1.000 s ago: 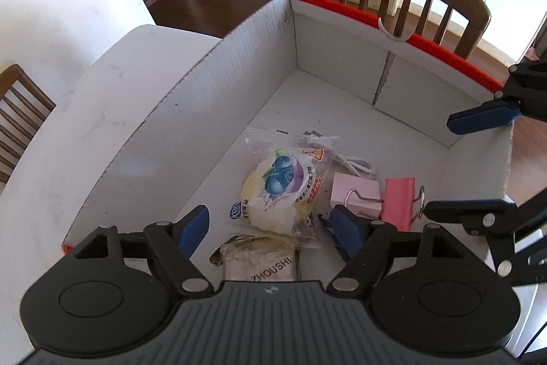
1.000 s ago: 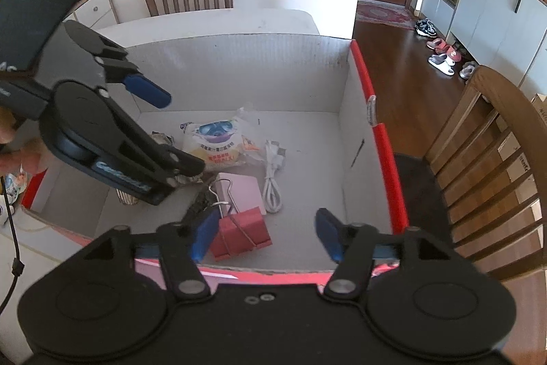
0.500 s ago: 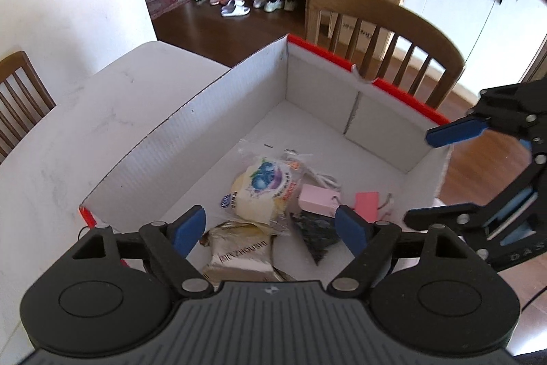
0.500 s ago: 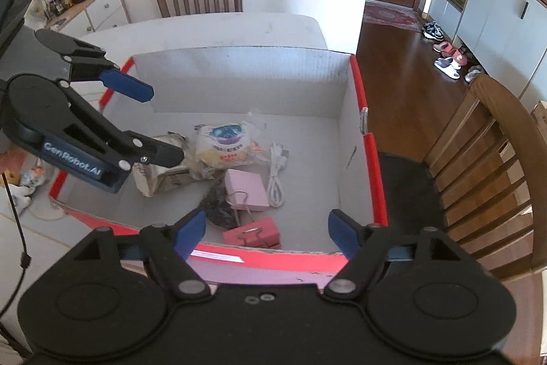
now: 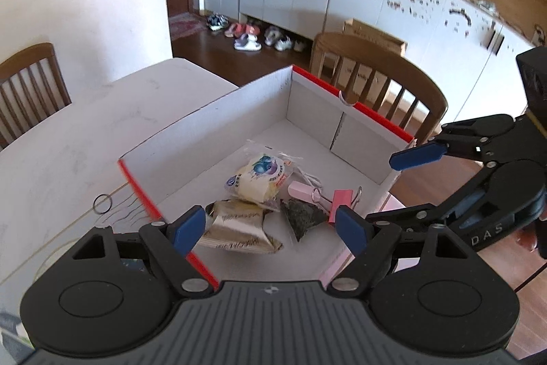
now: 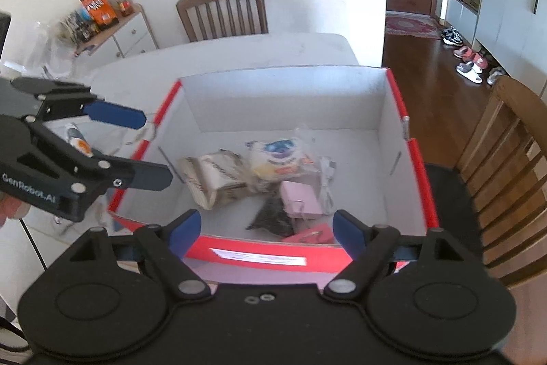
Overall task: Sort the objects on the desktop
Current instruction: 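Withdraw both open tools from the box back toward the table items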
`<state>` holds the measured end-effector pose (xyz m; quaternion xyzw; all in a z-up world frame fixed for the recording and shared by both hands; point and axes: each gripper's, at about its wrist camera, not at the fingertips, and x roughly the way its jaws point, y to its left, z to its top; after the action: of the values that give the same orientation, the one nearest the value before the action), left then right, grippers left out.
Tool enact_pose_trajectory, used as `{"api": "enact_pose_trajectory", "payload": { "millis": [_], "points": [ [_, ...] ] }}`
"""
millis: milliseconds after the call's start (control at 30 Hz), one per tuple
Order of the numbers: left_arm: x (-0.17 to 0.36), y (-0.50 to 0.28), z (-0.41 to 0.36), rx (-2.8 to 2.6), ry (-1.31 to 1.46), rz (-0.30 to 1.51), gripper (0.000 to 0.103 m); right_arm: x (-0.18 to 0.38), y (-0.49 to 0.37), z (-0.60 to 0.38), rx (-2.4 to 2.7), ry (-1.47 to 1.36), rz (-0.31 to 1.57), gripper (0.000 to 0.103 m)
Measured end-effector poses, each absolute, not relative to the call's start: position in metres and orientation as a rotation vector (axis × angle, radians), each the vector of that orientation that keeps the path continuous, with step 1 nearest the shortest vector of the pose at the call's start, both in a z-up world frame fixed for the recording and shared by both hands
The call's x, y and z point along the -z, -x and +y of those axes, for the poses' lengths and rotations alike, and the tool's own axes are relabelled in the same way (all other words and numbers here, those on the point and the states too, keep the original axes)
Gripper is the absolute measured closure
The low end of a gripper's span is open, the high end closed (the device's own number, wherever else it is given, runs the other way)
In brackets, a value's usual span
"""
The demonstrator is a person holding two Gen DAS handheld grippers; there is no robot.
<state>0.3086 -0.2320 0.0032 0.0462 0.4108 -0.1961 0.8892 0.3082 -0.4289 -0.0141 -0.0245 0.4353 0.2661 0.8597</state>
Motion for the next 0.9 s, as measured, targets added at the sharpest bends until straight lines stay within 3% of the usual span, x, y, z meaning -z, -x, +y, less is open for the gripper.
{"api": "enact_pose_trajectory", "payload": {
  "millis": [533, 733, 767, 900],
  "points": [
    [-0.003, -0.242, -0.141, 0.335, 0.011, 0.800, 0.020, -0.004, -0.255, -0.365, -0.569, -0.009, 0.832, 0.003],
    [0.001, -0.222, -0.107, 0.305, 0.026, 0.791, 0.009, -0.003, -0.233, -0.330, -0.576, 0.017, 0.819, 0.002],
    [0.002, -0.218, -0.102, 0.299, 0.027, 0.791, 0.001, -0.003, -0.229, -0.324, -0.579, 0.019, 0.819, 0.002],
    [0.007, -0.205, -0.080, 0.281, 0.024, 0.789, 0.000, 0.001, -0.212, -0.298, -0.602, 0.028, 0.823, 0.002]
  ]
}}
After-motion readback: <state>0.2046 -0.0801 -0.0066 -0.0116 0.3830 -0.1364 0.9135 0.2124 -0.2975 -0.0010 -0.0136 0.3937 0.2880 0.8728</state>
